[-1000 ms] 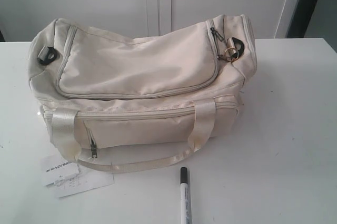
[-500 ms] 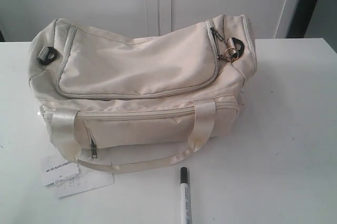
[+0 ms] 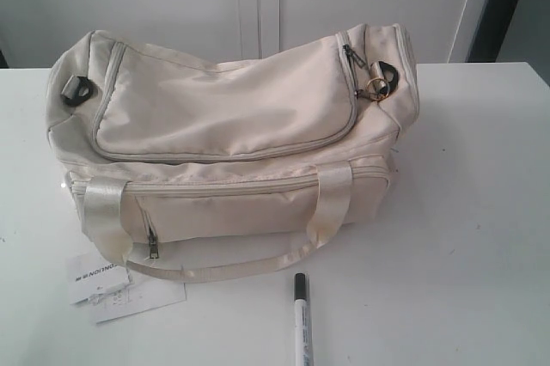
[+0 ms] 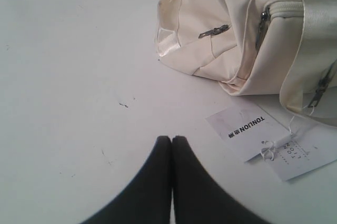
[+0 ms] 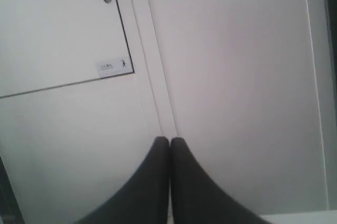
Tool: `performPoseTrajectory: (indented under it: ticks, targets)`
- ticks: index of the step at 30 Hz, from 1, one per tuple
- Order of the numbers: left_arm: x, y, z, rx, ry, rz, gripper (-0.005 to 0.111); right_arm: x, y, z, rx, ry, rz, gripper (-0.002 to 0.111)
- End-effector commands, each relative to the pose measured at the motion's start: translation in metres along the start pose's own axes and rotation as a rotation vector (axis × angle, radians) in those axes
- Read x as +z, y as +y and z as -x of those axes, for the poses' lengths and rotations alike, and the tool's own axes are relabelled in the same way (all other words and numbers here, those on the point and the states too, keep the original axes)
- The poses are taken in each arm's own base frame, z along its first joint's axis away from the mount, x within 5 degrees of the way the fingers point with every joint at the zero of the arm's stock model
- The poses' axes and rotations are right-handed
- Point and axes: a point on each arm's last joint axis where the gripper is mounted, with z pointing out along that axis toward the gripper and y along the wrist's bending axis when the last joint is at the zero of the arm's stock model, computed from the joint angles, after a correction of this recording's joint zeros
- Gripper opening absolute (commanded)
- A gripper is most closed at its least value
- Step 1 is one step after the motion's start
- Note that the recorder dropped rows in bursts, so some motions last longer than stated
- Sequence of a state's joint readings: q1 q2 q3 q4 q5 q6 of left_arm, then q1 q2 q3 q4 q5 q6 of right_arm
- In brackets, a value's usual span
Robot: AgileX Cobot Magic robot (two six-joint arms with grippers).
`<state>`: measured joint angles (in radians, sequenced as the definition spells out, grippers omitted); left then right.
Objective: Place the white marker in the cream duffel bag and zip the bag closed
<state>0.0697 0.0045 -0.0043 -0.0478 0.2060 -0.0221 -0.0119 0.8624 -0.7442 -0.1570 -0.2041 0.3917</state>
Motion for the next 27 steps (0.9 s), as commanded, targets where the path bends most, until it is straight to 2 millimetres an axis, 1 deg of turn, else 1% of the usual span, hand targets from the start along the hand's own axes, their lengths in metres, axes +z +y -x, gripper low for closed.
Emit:
performPoseTrajectory:
  ticks: [1,7,13,17,21,23,27]
  targets:
    - [0.000,0.000,-0.002,-0.007,0.003,-0.002,0.000,0.019,-0.003,-0.002,-0.066,0.133,-0.046,0.000]
    - [0.000,0.000,-0.002,-0.007,0.003,-0.002,0.000,0.039,-0.008,-0.003,-0.150,0.317,-0.121,0.000]
    - [0.000,0.000,0.000,-0.007,-0.014,0.000,0.000,0.062,-0.012,-0.012,-0.264,0.563,-0.141,0.000]
    - [0.000,0.000,0.000,-0.007,-0.014,0.000,0.000,0.086,-0.009,-0.023,-0.243,0.730,-0.082,0.000]
    - [0.000,0.000,0.000,-0.012,-0.014,0.000,0.000,0.111,-0.006,-0.034,-0.206,0.825,-0.027,0.001]
    - [0.000,-0.001,0.000,-0.027,-0.014,-0.007,0.000,0.124,-0.006,-0.041,-0.194,0.863,-0.012,0.006]
    - [0.000,-0.002,0.000,-0.075,-0.017,-0.026,0.000,0.146,-0.007,-0.058,-0.140,0.916,0.008,0.026]
